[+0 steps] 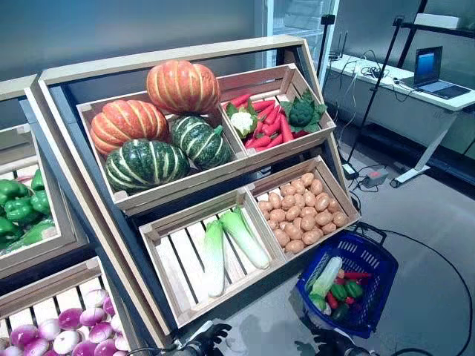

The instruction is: Put vegetables into the basket

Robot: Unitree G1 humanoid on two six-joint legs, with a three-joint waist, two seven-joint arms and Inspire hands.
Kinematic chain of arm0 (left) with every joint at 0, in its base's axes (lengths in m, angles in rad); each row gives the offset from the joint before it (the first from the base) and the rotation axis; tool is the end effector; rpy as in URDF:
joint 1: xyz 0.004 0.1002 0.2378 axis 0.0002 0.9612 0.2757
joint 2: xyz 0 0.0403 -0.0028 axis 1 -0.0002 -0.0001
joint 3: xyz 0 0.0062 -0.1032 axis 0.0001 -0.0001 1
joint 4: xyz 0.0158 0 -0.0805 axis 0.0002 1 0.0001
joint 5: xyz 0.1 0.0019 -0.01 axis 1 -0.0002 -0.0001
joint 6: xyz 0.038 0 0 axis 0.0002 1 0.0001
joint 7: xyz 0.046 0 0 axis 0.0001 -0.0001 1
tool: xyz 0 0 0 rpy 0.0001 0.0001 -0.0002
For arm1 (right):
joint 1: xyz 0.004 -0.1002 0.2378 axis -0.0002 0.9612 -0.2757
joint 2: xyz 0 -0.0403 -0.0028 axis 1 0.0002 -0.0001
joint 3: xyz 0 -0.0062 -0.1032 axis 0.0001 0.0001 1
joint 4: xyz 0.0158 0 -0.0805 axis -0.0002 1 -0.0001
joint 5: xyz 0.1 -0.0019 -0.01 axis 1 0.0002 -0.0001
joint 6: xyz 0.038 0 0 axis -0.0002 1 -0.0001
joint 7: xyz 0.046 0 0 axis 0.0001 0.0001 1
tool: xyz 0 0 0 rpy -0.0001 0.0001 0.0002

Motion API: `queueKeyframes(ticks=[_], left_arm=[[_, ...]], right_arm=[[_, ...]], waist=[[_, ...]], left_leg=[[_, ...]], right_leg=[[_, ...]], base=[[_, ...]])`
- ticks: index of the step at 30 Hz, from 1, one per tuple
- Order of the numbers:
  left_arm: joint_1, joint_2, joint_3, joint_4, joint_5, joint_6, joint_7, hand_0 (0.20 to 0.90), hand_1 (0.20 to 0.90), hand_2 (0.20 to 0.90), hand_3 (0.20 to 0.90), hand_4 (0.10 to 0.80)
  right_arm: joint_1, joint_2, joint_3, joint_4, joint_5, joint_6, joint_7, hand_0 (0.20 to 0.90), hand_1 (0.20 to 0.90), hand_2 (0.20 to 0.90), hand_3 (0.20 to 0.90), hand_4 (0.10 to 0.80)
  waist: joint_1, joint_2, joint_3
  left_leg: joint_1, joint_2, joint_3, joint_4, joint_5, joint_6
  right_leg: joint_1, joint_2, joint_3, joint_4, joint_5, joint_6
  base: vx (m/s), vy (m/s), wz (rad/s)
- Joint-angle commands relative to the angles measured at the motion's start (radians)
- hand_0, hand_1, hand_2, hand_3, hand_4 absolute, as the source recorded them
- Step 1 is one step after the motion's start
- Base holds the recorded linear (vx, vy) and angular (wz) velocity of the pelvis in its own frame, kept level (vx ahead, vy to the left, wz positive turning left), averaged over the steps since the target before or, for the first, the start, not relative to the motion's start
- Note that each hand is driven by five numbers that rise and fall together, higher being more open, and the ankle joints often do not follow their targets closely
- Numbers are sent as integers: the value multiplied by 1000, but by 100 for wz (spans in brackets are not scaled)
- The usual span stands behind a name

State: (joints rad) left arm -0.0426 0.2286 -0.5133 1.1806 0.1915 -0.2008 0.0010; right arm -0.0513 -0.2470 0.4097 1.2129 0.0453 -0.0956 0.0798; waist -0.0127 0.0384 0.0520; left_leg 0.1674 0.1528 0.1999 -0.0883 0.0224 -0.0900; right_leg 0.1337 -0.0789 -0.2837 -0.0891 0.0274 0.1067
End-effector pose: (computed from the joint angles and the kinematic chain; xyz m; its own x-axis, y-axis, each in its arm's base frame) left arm 0.0932 0.1854 -0.1138 0.4986 -0.1135 -0.8593 0.6331 0.7249 0.2716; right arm 0.0925 -0.2058 -0.1134 0.4185 0.0238 -0.9079 -0.3957 0.9045 -0.1587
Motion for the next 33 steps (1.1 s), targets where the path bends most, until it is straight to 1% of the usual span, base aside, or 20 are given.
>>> queueKeyframes(ticks=[1, 4, 11, 17, 27, 29, 33], left_arm=[[-64, -48, -40, 38, 31, -33, -3, 900, 900, 900, 900, 800], [-65, -48, -43, 39, 7, -40, -13, 900, 900, 900, 900, 800], [-71, -44, -48, 39, 16, -42, -22, 900, 900, 900, 900, 800], [-58, -45, -38, 48, 12, -57, -37, 900, 900, 900, 900, 800], [-59, -45, -35, 55, 19, -71, -50, 900, 900, 900, 900, 800], [-59, -44, -36, 54, 21, -89, -48, 900, 900, 900, 900, 800], [-63, -38, -52, 37, 42, -168, -46, 900, 900, 900, 900, 800]], right_arm=[[-75, 79, 63, 63, -15, -15, 54, 900, 900, 900, 900, 800], [-76, 79, 64, 65, -17, -18, 56, 900, 900, 900, 900, 800], [-82, 81, 66, 63, -19, -12, 59, 900, 900, 900, 900, 800], [-82, 88, 61, 71, -26, -12, 57, 900, 900, 900, 900, 800], [-75, 98, 43, 87, -37, 7, 62, 900, 900, 900, 900, 800], [-74, 98, 43, 87, -40, 15, 63, 900, 900, 900, 900, 800], [-77, 96, 46, 90, -41, 19, 68, 900, 900, 900, 900, 800]], waist=[[5, -60, 54], [4, -59, 53], [4, -58, 54], [5, -62, 38], [9, -60, 29], [10, -59, 28], [13, -57, 27]], left_leg=[[9, -46, 9, 1, -72, 49], [11, -46, 9, 1, -73, 49], [13, -47, 8, 1, -72, 51], [21, -48, 10, 1, -75, 54], [19, -56, 2, 1, -75, 59], [19, -58, -1, 1, -76, 60], [18, -57, -3, 1, -76, 58]], right_leg=[[38, -28, 30, 2, -31, -7], [39, -28, 33, 2, -32, -7], [42, -29, 34, 2, -31, -8], [50, -31, 32, 2, -31, -8], [54, -34, 30, 2, -33, -9], [54, -34, 29, 2, -34, -10], [55, -35, 27, 2, -36, -9]], base=[[0, 0, 0], [0, 0, 0], [0, 0, 0], [0, 0, 0], [0, 0, 0], [0, 0, 0], [0, 0, 0]])
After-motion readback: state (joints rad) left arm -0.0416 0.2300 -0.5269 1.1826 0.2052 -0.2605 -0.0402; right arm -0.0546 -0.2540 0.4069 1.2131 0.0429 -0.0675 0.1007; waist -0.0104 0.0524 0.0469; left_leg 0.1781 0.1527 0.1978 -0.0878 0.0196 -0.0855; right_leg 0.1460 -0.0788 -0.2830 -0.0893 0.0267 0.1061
